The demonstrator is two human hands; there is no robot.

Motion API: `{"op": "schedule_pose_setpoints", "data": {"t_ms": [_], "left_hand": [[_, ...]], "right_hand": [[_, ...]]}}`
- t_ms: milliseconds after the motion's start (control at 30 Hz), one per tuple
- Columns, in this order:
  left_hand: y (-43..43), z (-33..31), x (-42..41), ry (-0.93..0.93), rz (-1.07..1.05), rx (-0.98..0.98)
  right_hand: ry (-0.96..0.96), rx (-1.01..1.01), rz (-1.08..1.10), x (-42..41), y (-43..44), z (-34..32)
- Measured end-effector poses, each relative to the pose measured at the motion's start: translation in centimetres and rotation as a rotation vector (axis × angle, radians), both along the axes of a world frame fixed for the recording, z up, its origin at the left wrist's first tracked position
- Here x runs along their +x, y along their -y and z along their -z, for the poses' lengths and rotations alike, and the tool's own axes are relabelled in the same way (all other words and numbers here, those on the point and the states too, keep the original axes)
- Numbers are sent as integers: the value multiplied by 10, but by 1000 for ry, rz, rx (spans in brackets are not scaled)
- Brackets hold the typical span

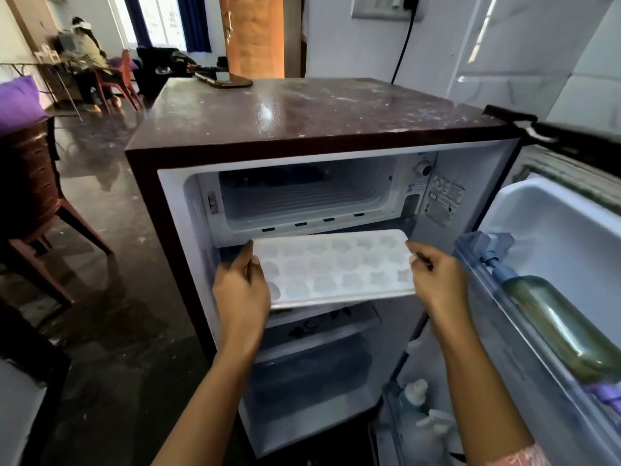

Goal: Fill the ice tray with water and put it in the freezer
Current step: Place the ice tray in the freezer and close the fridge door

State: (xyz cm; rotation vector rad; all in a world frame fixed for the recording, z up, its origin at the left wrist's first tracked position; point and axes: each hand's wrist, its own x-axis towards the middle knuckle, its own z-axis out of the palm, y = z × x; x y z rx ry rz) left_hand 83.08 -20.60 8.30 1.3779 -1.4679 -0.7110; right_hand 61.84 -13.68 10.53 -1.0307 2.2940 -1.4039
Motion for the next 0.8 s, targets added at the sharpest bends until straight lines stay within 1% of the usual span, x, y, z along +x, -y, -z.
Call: {"op": "schedule_pose_setpoints", "data": {"t_ms": [233, 367, 533, 800], "left_hand": [[47, 13, -17, -11, -50, -5], [72, 21, -25, -14, -50, -72], [106, 21, -37, -47, -101, -76], [145, 15, -42, 14, -163, -130]], "right_hand": [[-21, -47, -14, -18, 50, 13], [-31, -143, -56, -28, 77, 19], [-16, -185, -120, -46, 113, 20], [-93, -203, -179, -60, 163, 22]]}}
